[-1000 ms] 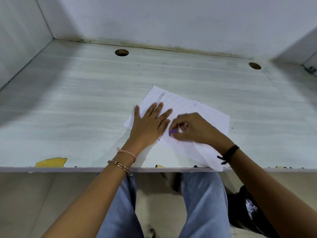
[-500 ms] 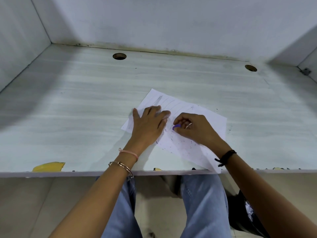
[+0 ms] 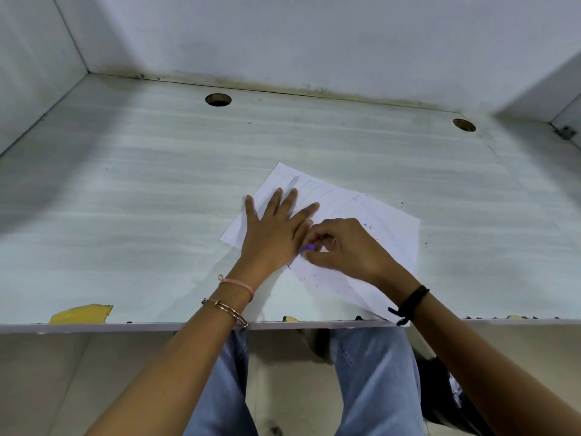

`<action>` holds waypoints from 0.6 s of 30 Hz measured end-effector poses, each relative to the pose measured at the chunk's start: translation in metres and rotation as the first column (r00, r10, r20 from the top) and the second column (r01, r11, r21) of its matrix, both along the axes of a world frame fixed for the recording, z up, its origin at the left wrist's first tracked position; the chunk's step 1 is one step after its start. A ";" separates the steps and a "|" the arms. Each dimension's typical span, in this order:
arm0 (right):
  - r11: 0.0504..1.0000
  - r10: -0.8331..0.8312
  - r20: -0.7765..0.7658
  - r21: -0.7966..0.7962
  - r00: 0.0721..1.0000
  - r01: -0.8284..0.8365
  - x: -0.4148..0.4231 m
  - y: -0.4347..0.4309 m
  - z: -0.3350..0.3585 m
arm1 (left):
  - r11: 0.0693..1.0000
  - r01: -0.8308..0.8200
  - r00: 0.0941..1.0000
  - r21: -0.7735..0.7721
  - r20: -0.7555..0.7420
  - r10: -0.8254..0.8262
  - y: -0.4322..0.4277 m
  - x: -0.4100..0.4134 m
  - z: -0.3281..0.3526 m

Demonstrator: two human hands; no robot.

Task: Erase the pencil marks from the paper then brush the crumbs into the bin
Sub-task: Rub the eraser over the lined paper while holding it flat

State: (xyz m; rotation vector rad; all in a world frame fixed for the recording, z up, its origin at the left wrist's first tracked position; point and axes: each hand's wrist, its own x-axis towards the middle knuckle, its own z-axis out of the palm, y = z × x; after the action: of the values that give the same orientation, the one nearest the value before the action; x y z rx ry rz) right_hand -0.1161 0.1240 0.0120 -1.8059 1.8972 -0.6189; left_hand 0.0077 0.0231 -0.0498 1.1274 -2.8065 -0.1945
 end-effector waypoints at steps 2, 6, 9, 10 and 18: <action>0.998 -0.057 -0.034 -0.024 0.998 0.057 -0.010 -0.006 0.001 | 1.000 0.009 1.000 -0.012 -0.025 -0.009 0.002 0.000 -0.001; 0.986 -0.163 -0.098 -0.041 0.982 0.160 -0.013 -0.016 0.007 | 1.000 -0.004 0.999 -0.015 -0.054 0.003 0.001 0.001 -0.001; 0.998 0.001 -0.074 0.067 0.997 0.004 -0.003 -0.008 0.009 | 1.000 0.004 1.000 0.000 -0.003 -0.004 0.001 0.000 0.000; 0.998 -0.020 -0.076 0.064 0.997 0.025 -0.008 -0.010 0.008 | 1.000 0.004 1.000 -0.013 -0.005 -0.004 0.002 0.000 -0.001; 0.997 -0.041 -0.114 0.067 0.993 0.049 -0.004 -0.013 0.011 | 1.000 0.008 1.000 0.008 -0.009 -0.008 0.003 0.000 0.003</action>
State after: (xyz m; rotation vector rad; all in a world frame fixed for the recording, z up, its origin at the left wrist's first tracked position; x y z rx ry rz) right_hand -0.1202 0.1113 0.0235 -1.7926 2.0119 -0.4689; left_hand 0.0080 0.0258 -0.0466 1.1149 -2.8055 -0.2114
